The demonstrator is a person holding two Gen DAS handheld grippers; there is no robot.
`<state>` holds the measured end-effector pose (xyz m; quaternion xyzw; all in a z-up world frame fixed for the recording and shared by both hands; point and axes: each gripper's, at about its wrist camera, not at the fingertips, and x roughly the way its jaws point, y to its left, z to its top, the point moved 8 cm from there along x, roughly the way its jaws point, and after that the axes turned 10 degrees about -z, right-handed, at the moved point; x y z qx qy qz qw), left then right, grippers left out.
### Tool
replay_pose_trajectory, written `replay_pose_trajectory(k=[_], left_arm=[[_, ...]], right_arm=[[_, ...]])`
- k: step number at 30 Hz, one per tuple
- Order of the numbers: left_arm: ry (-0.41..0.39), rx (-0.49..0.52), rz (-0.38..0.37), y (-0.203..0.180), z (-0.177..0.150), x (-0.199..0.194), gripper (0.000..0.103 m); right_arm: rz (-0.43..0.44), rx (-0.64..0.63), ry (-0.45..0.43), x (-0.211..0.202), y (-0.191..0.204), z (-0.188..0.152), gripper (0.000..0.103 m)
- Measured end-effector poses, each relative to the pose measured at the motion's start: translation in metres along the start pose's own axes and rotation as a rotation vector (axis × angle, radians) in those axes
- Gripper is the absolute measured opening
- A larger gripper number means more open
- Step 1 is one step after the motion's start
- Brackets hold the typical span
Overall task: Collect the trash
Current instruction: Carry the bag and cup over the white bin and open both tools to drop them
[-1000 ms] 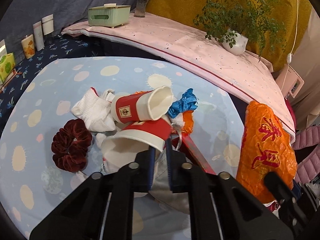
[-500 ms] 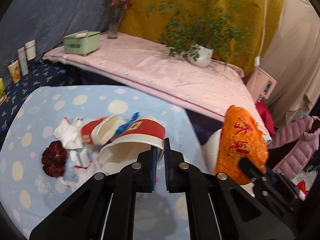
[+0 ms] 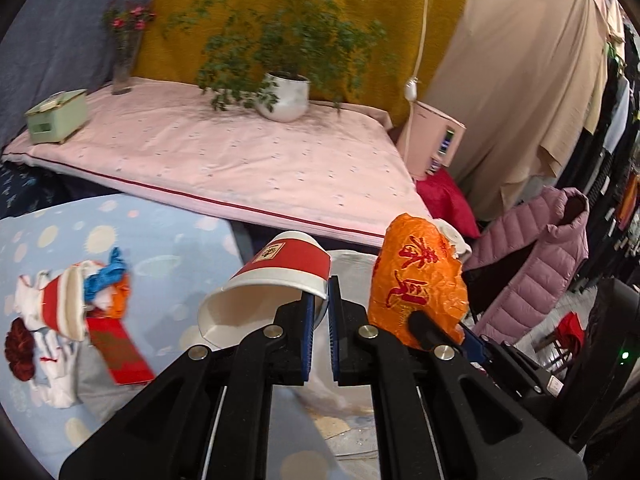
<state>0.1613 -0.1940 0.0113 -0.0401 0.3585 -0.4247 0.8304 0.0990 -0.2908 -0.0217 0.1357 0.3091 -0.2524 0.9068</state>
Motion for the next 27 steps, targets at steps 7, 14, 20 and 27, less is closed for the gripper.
replay_pose_trajectory(k=[7,14,20,27], left_arm=[[0.062,0.039,-0.058,-0.032,-0.01,0.039,0.007],[0.029,0.026,-0.003,-0.03,-0.01,0.046,0.071],[0.022,-0.002,0.039,-0.014,-0.007,0.04,0.074],[0.002,-0.029,0.088,0.007,-0.008,0.024,0.075]], right_arm=[[-0.034,0.032,0.052,0.021,-0.034,-0.008,0.021],[-0.065,0.049,0.056,0.031,-0.048,-0.011,0.042],[-0.063,0.04,0.045,0.027,-0.045,-0.008,0.048],[-0.053,0.014,0.022,0.015,-0.029,-0.007,0.052]])
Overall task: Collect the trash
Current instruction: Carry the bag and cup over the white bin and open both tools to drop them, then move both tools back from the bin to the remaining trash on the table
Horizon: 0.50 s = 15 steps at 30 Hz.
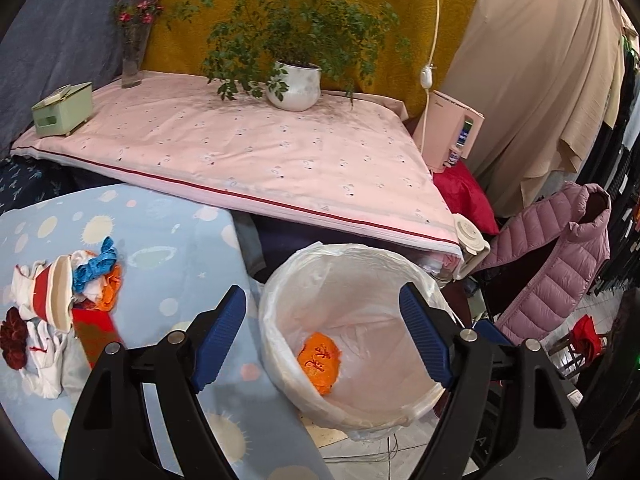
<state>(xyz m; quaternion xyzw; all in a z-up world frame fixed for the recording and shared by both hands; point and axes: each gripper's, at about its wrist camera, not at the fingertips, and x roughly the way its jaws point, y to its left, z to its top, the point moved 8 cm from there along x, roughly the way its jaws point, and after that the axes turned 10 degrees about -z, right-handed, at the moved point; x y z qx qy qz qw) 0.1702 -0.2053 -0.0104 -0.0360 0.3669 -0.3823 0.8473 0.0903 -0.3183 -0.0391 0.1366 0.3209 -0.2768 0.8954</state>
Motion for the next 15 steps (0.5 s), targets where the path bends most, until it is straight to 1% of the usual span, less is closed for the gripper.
replay_pose_trajectory(k=[8,12,15], left_arm=[[-0.02,-0.016,0.044,0.022,0.0,-0.018,0.075],[-0.034,-0.034,0.066,0.034,0.0,-0.029,0.079],[-0.044,-0.046,0.09,0.046,-0.001,-0.037,0.079]], right_arm=[[0.022,-0.042,-0.014,-0.014,0.026,-0.001,0.053],[0.032,-0.06,-0.018,-0.02,0.039,-0.002,0.054],[0.042,-0.069,-0.017,-0.023,0.049,-0.004,0.055]])
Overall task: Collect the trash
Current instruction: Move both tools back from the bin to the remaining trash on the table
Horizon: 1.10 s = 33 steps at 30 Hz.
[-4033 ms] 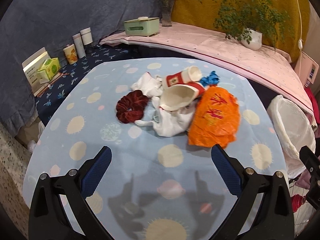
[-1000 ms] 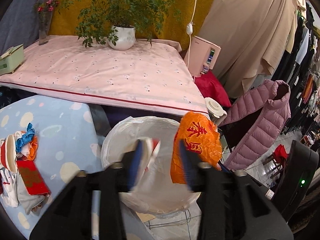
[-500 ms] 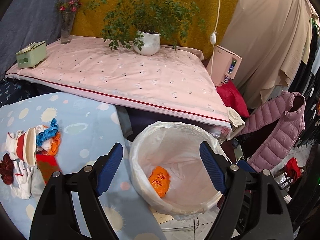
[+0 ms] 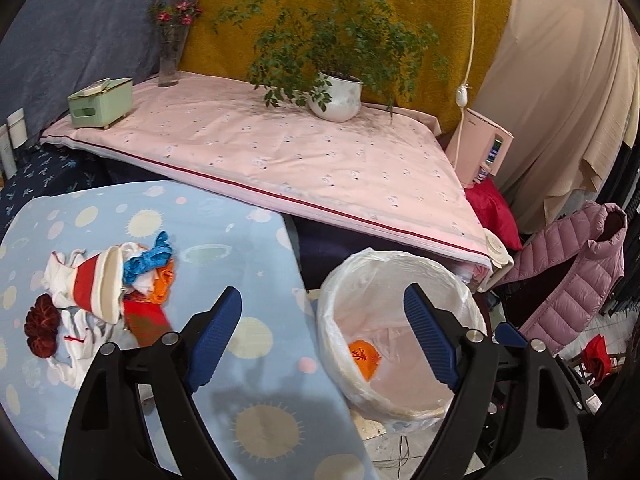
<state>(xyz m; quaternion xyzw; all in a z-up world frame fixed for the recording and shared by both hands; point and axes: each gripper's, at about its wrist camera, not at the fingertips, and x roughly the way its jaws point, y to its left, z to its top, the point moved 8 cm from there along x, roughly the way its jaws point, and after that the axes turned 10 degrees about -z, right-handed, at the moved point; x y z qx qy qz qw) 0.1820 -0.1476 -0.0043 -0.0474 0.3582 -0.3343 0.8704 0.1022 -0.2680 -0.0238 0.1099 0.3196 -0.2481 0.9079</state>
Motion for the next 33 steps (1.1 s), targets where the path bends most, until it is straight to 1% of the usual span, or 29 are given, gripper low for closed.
replay_pose_trajectory(k=[2,4,11,14,23,33], left_arm=[[-0.003,-0.007,0.016,0.008,0.0,-0.004,0.081],[-0.006,-0.022,0.032,0.019,-0.001,-0.009,0.083],[-0.01,-0.062,0.085,0.052,-0.008,-0.022,0.085],[-0.019,-0.081,0.111,0.068,-0.01,-0.027,0.089],[-0.021,-0.15,0.177,0.115,-0.018,-0.04,0.089],[-0.008,-0.219,0.213,0.161,-0.034,-0.048,0.09]], right_arm=[[0.004,-0.008,-0.002,-0.002,0.007,-0.001,0.058],[0.012,-0.017,0.0,-0.004,0.014,-0.002,0.058],[0.049,-0.063,0.012,-0.008,0.049,-0.011,0.058],[0.066,-0.083,0.02,-0.008,0.064,-0.016,0.058],[0.094,-0.131,0.035,-0.009,0.098,-0.027,0.061],[0.121,-0.175,0.066,-0.006,0.134,-0.044,0.062]])
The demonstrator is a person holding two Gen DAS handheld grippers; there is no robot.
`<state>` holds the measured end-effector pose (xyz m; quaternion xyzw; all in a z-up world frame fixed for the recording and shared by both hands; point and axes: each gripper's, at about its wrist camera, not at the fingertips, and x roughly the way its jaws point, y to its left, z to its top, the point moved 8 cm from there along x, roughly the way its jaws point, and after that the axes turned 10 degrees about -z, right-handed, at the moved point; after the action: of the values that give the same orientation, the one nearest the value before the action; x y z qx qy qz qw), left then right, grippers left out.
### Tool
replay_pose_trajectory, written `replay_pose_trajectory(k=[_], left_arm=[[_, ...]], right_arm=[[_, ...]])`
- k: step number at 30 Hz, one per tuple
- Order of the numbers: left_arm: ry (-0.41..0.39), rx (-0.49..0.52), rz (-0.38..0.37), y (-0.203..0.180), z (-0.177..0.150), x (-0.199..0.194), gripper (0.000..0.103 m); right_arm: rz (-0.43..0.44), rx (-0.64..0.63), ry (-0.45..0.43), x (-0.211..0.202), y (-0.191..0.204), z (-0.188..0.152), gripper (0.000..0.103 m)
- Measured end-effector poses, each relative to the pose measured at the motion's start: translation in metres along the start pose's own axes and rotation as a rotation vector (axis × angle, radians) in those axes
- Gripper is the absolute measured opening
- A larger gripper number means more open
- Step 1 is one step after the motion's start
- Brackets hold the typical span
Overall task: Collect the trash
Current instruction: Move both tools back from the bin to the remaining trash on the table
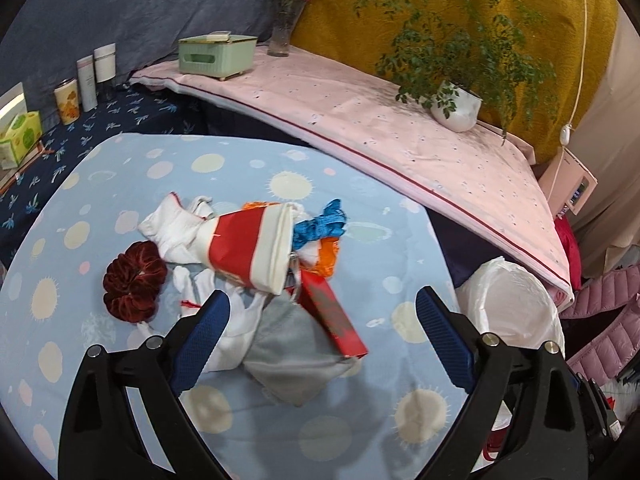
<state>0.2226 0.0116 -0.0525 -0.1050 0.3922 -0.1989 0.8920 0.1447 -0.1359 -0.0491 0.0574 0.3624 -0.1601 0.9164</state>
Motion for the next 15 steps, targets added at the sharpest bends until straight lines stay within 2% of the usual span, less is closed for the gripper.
replay_pose_trajectory(k=[15], left_arm=[[0.065,-0.094,0.073,0.089,-0.031,0.01,0.09]], right_arm=[[0.05,-0.076,0.073,0.029,0.06,-0.024,0.062]])
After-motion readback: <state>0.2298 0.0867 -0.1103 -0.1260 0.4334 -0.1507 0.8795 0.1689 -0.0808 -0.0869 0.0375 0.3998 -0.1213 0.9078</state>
